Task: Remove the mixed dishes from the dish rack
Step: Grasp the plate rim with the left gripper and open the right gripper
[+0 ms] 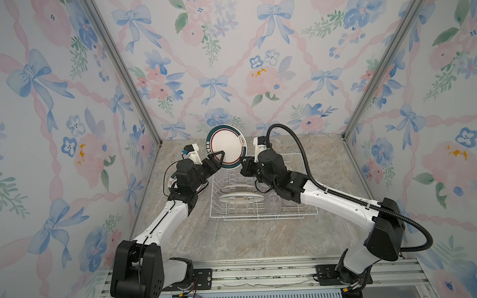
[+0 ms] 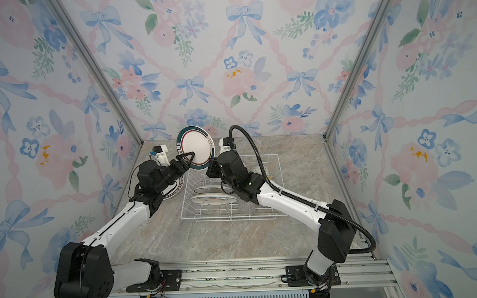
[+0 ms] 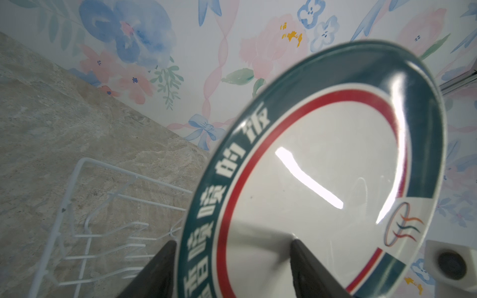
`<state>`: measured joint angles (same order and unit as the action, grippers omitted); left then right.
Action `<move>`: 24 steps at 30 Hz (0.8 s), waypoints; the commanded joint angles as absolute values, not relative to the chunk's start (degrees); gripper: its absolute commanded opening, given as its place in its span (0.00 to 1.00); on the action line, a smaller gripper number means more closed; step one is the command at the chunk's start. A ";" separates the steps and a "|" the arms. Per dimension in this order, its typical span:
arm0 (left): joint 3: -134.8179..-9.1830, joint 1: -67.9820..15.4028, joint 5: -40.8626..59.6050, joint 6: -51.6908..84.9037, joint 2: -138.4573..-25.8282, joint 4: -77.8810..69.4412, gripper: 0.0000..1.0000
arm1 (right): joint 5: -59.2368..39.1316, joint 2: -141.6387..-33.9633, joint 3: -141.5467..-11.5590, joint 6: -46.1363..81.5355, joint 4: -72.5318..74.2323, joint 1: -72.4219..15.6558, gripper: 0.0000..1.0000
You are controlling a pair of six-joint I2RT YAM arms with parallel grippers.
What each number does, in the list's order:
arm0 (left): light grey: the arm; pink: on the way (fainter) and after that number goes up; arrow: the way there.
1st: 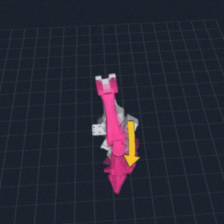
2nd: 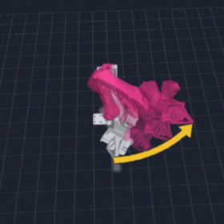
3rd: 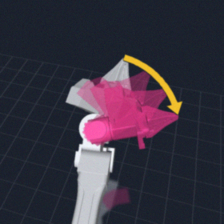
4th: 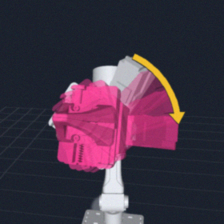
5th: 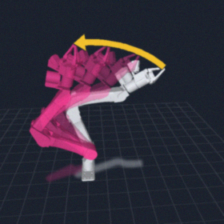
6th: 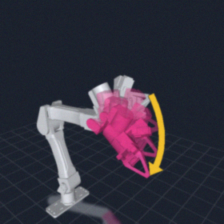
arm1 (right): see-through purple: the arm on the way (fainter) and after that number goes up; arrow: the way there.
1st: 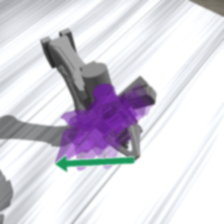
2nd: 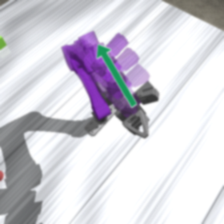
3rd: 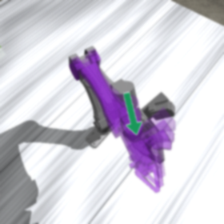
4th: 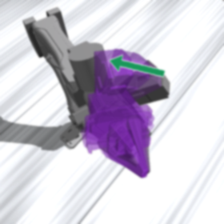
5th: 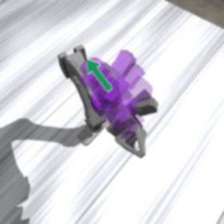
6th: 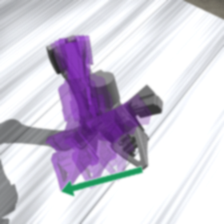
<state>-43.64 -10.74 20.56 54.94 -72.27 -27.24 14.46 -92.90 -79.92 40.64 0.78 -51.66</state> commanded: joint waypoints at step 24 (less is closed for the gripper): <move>-43.48 -11.39 24.66 57.13 -73.84 -32.94 0.01 | 6.74 -93.80 -81.03 48.10 4.52 -49.04 0.00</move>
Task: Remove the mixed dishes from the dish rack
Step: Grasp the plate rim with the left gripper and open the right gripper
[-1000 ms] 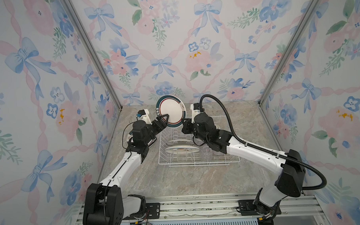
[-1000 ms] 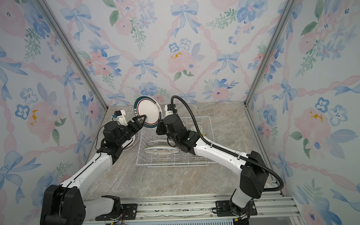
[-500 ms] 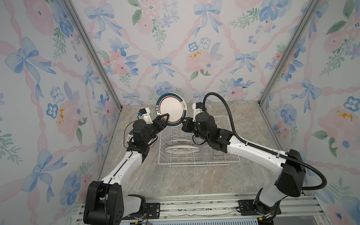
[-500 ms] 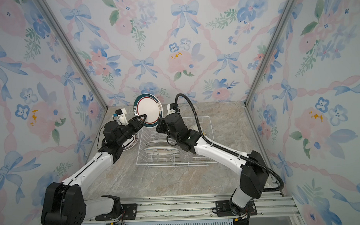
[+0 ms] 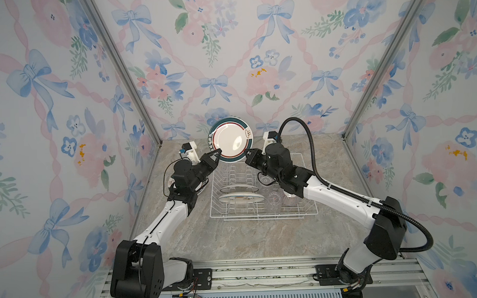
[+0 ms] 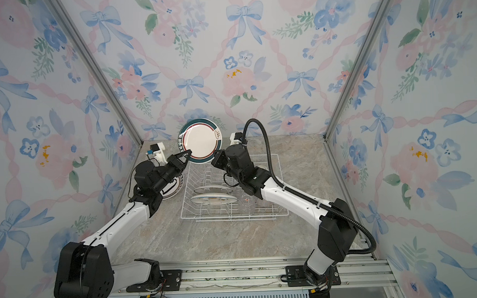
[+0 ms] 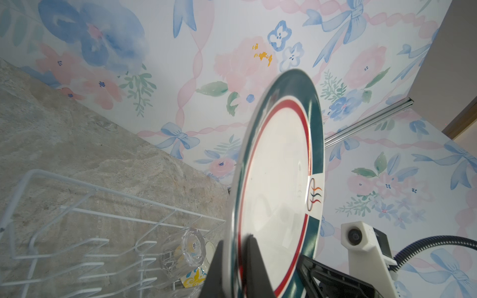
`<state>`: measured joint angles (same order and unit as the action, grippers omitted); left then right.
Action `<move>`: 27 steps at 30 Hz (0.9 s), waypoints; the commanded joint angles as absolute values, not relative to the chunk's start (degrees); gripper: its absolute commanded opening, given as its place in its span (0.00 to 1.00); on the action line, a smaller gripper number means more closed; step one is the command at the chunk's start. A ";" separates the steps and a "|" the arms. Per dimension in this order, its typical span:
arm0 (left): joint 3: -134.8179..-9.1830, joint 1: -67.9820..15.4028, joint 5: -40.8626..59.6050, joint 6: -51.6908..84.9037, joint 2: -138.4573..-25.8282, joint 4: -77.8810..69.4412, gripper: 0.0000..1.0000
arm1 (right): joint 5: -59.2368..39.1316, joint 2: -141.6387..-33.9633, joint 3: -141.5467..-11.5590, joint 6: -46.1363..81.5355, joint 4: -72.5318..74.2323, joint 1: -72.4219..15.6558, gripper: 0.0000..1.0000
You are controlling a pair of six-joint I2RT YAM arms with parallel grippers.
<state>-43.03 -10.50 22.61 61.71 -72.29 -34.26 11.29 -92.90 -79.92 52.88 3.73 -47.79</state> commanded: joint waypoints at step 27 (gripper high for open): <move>-43.42 -10.88 16.13 53.25 -70.33 -26.32 0.00 | 2.61 -92.73 -76.81 45.29 9.12 -46.52 0.86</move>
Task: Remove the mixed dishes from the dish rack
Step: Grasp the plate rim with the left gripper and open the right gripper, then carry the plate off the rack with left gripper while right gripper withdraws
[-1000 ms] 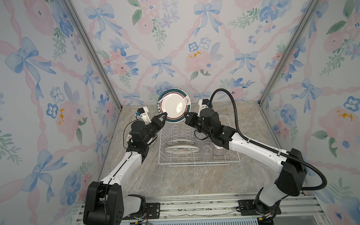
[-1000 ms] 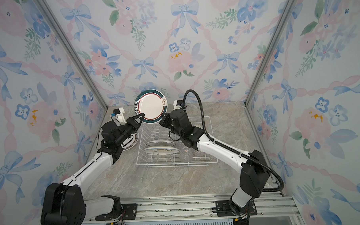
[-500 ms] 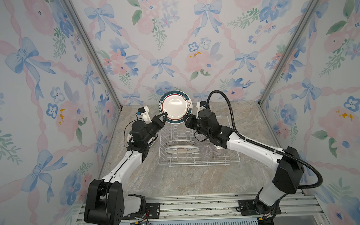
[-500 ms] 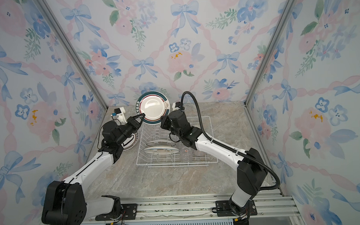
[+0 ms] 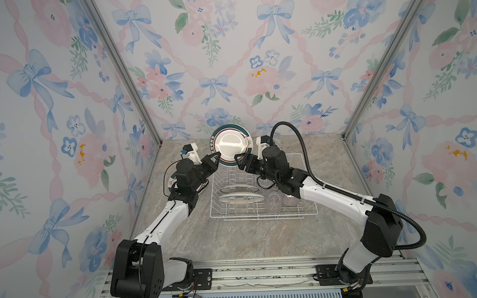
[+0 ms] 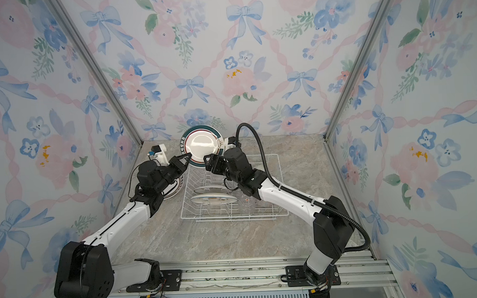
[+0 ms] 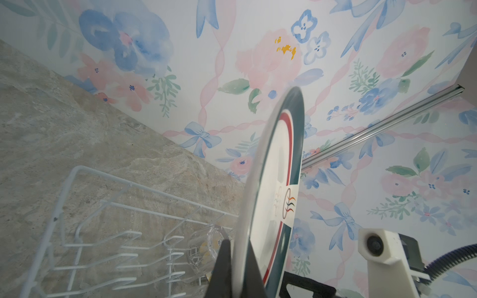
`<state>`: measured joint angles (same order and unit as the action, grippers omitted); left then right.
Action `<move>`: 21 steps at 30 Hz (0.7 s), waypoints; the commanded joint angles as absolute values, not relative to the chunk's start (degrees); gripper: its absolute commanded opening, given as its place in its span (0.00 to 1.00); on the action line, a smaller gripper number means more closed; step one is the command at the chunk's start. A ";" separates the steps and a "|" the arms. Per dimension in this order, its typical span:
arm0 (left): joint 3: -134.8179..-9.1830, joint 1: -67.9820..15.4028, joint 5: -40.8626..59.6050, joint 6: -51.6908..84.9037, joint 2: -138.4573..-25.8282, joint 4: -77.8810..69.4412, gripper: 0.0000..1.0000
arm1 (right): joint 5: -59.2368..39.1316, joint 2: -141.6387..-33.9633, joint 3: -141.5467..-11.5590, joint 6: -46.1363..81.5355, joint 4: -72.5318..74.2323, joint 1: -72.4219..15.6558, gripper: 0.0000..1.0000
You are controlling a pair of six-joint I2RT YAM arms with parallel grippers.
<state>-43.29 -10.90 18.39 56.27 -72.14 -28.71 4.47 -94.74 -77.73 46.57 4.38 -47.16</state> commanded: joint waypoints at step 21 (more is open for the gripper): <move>-39.01 -2.83 8.13 48.38 -56.70 -7.96 0.00 | 7.94 -85.21 -66.75 33.75 13.89 -44.99 0.97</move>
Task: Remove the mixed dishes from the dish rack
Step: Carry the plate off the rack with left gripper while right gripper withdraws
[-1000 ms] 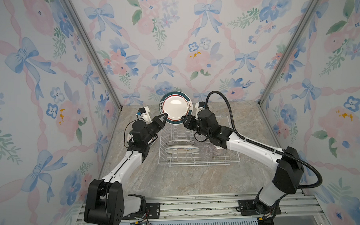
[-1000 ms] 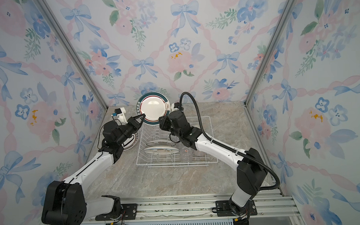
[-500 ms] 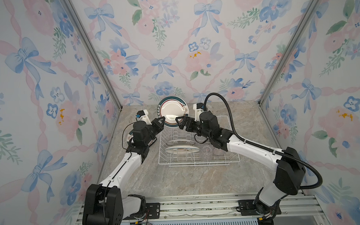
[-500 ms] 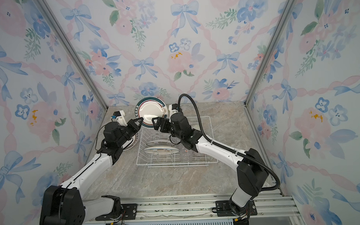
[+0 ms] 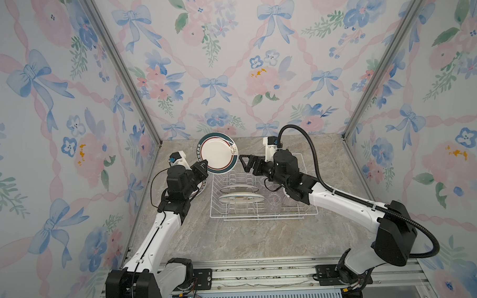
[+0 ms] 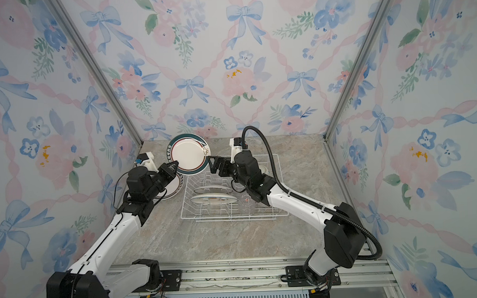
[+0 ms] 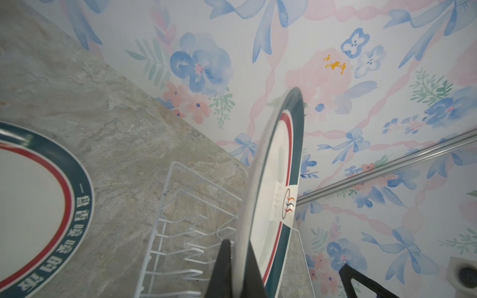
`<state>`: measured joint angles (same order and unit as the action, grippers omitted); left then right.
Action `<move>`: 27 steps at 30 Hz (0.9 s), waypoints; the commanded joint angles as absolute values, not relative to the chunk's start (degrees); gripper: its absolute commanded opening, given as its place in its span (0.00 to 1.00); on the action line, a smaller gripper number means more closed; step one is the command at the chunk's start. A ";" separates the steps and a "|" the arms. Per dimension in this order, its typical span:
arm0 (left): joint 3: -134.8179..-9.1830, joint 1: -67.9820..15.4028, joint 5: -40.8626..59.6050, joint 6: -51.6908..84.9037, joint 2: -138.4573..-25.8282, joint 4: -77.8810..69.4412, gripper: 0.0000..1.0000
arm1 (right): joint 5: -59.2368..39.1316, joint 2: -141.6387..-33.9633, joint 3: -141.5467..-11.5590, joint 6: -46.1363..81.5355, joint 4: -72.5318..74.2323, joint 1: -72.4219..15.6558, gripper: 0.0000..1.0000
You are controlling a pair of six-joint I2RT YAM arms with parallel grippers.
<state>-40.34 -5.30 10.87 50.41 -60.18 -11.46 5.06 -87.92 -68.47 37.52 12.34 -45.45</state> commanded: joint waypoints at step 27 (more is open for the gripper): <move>-37.48 16.65 10.92 44.98 -63.48 -0.44 0.00 | 18.49 -67.46 -56.42 23.71 -1.17 -43.33 0.97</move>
<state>-36.21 15.14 7.25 46.04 -61.17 3.88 16.56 -69.69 -57.63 25.26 1.34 -43.90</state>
